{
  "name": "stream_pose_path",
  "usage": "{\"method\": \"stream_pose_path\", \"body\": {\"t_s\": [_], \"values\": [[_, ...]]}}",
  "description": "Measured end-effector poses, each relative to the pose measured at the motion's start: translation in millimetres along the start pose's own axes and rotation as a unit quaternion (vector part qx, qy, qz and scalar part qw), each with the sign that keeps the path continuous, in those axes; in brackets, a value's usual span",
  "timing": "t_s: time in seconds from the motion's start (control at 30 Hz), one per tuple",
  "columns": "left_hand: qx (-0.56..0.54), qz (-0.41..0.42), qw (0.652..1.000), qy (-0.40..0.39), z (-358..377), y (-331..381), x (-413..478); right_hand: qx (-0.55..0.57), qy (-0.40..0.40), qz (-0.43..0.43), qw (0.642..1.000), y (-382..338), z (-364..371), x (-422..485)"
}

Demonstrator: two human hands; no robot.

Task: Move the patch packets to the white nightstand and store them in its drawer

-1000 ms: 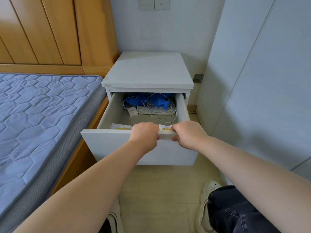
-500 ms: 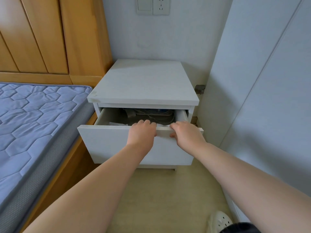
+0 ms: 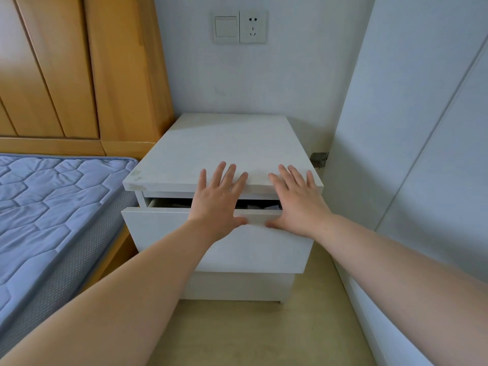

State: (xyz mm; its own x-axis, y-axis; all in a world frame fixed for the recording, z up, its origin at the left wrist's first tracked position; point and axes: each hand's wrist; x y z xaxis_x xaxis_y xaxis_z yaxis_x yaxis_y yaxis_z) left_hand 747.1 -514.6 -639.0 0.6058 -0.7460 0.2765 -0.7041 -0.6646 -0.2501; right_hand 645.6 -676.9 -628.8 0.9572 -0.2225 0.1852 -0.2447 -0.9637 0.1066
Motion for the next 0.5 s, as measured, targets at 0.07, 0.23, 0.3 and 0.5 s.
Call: {"method": "stream_pose_path", "body": {"t_s": [0.07,0.23,0.3,0.5], "values": [[-0.013,-0.003,1.000,0.015,6.2,-0.4,5.2,-0.009,0.020,-0.006,1.000,-2.3,4.4,3.8],[-0.036,-0.022,0.996,0.080,24.2,-0.2,12.9,-0.064,0.077,-0.004,0.995,-3.3,19.2,10.3],[-0.030,-0.021,0.993,0.114,30.3,-0.6,14.5,-0.076,0.104,0.002,0.992,-1.7,26.7,13.2],[-0.029,-0.016,0.984,0.174,40.0,-5.4,19.1,-0.069,0.178,0.007,0.982,0.4,39.2,18.5]]}}
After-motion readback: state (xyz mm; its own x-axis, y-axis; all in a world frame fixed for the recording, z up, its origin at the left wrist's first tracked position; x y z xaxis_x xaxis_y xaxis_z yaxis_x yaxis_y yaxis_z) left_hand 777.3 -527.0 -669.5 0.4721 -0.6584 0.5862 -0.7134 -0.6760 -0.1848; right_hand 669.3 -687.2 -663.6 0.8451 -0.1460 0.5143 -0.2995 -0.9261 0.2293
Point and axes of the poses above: each hand's wrist, its own x-axis towards the middle knuckle, its own z-axis out of the palm, y = z × x, and after that the axes turned 1 degree about -x, right-handed
